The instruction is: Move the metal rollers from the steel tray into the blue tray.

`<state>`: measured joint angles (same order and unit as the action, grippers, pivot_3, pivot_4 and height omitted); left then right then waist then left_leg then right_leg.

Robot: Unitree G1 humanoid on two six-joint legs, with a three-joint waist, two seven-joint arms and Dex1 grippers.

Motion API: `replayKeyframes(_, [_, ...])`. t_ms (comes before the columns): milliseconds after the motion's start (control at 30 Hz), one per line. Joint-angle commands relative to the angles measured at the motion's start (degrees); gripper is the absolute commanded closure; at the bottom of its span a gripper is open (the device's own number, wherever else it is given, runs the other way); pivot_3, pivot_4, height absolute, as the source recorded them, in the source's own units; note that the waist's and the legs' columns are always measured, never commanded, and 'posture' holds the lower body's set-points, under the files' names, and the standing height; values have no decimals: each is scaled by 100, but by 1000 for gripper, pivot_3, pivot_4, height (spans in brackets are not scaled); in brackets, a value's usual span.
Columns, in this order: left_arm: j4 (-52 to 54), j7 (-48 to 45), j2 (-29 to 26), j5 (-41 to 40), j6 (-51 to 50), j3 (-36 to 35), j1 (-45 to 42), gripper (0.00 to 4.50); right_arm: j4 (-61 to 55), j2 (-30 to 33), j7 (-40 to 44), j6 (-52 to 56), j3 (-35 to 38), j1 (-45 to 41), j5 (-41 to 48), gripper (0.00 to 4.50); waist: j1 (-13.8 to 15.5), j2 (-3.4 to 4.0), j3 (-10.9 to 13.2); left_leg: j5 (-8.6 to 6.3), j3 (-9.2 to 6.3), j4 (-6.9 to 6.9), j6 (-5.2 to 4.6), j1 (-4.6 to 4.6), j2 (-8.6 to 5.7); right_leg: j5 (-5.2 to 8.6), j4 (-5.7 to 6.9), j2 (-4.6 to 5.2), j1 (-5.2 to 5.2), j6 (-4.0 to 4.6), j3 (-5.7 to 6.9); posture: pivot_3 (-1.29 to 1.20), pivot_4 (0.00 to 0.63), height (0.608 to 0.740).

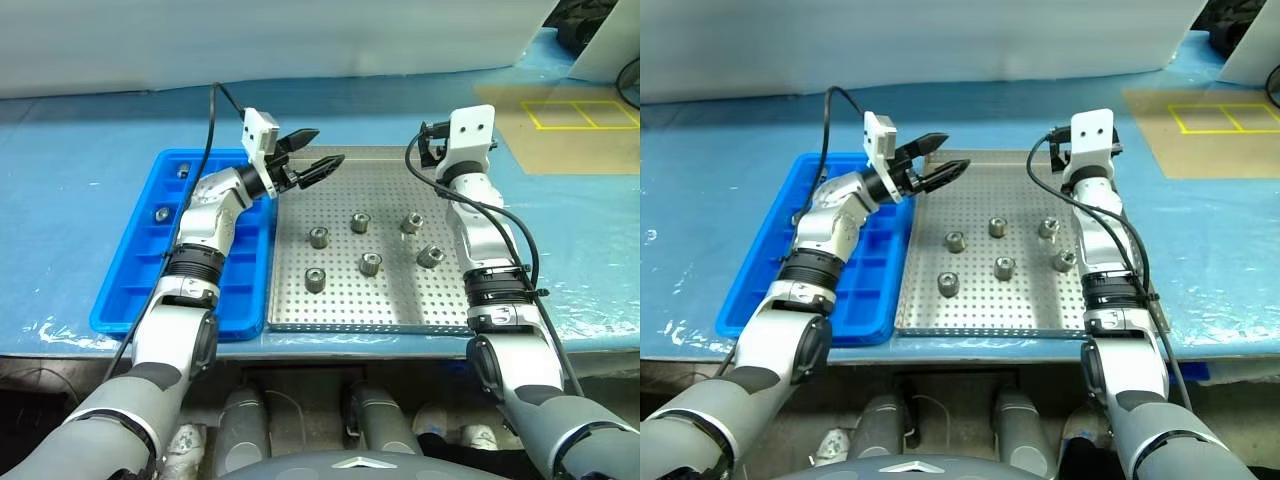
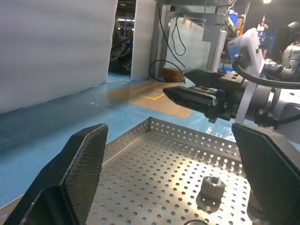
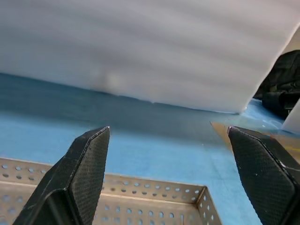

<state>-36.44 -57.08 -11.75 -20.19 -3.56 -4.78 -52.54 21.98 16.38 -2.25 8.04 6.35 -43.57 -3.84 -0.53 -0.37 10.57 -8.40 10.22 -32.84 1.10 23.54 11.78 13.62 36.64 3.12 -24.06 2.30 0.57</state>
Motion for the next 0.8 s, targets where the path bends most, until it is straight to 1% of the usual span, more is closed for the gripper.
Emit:
replayKeyframes(33, [338,-42,-189,-91,-154,-64,38,0,-139,-14,81,-56,-91,-33,-30,359,-7,0,0,-4,0,0,-7,-1,0,0,0,0,0,0,0,-241,150,740])
replayKeyframes(167, [744,-212,-358,-202,-423,-31,193,0,-102,52,381,-97,-162,-65,40,359,32,0,0,-5,-1,-1,-8,0,0,1,0,4,0,2,1,-193,150,740])
replayKeyframes(233, [969,-320,-471,-276,-632,-13,346,0,-55,105,688,-132,-196,-92,130,359,54,0,0,-5,0,-1,-8,0,0,1,0,6,0,2,2,-167,150,740])
replayKeyframes(333, [1443,-543,-668,-411,-934,37,603,0,-137,177,1374,-150,-357,-56,287,359,85,0,0,-6,0,0,-9,-1,0,1,-1,7,0,2,3,-130,150,740])
replayKeyframes(433, [1829,-632,-901,-474,-1190,43,834,0,-421,174,2087,59,-434,9,634,359,140,1,1,-6,-1,4,-9,-1,3,2,0,7,-2,4,6,-114,150,740])
replayKeyframes(500, [2159,-812,-1224,-509,-1370,36,1167,0,-1066,287,2935,466,-528,222,1147,359,178,2,1,-5,-1,8,-8,0,3,3,0,7,-3,5,10,-107,150,740])
replayKeyframes(567, [2533,-1031,-1689,-510,-1544,-12,1696,0,-2073,793,4093,1118,-656,722,1803,359,212,2,1,-8,-5,15,-12,0,4,5,-6,9,-3,9,11,-92,150,740])
replayKeyframes(600, [2692,-1101,-1856,-544,-1634,-25,1891,0,-2395,1012,4419,1330,-670,903,1994,359,235,2,1,-10,-7,23,-14,-3,6,6,-14,10,-1,9,13,-89,150,740])
replayKeyframes(667, [2918,-1144,-2034,-645,-1773,-16,2086,0,-2708,1263,4646,1575,-646,1069,2178,359,304,3,2,-10,-8,39,-15,-3,7,6,-29,10,-1,9,16,-82,150,740])
replayKeyframes(733, [3083,-1309,-2336,-726,-1908,-63,2316,0,-3029,1615,4970,1949,-506,1324,2500,359,362,5,3,-8,-6,43,-10,0,8,6,-35,11,-3,9,21,-75,150,740])
replayKeyframes(800, [3079,-1437,-2603,-692,-1913,-123,2475,0,-3135,1979,5182,2097,-470,1630,2491,359,443,5,3,-4,-5,44,-5,-2,11,8,-35,13,0,12,26,-74,150,740])
